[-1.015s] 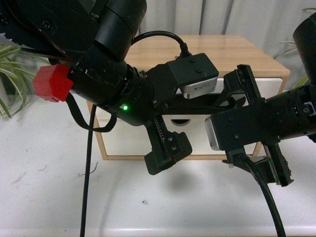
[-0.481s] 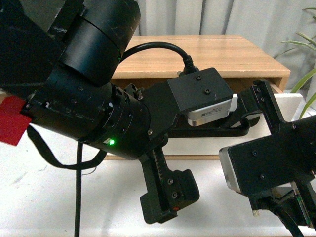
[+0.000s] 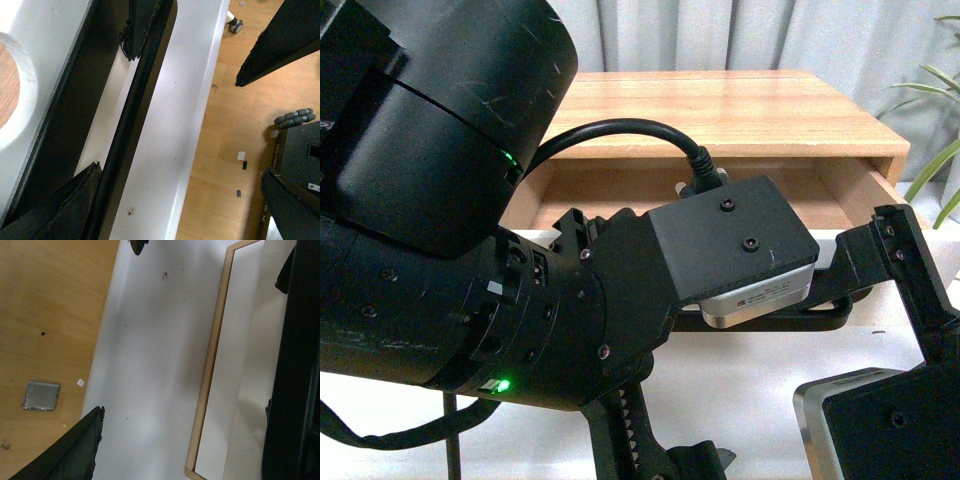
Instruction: Pull drawer
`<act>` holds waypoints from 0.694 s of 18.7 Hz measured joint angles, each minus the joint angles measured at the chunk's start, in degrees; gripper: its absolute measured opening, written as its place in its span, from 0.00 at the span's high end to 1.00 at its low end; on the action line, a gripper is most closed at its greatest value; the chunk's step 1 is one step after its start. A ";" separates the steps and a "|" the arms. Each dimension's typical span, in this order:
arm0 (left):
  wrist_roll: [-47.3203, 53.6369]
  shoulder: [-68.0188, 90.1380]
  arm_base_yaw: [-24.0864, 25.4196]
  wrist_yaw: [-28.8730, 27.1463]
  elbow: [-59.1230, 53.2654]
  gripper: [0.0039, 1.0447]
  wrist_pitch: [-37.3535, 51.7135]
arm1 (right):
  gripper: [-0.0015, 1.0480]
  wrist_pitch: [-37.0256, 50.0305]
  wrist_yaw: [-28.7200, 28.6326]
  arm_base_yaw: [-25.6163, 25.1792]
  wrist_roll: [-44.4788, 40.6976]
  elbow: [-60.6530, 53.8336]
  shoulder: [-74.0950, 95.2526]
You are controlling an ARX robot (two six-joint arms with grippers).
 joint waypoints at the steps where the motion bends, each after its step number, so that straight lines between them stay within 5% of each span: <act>1: -0.44 -0.42 -0.11 -0.02 -0.20 0.06 -0.26 | 0.06 -0.11 0.04 0.07 0.39 -0.24 -0.48; 8: -5.18 -9.31 0.55 1.11 -1.05 0.06 -1.79 | 0.06 -3.89 -0.68 -0.76 1.79 -0.87 -9.11; 13: -13.66 -17.05 3.54 7.76 -1.64 0.06 2.14 | 0.06 -8.92 -4.44 -2.38 6.73 3.13 -13.94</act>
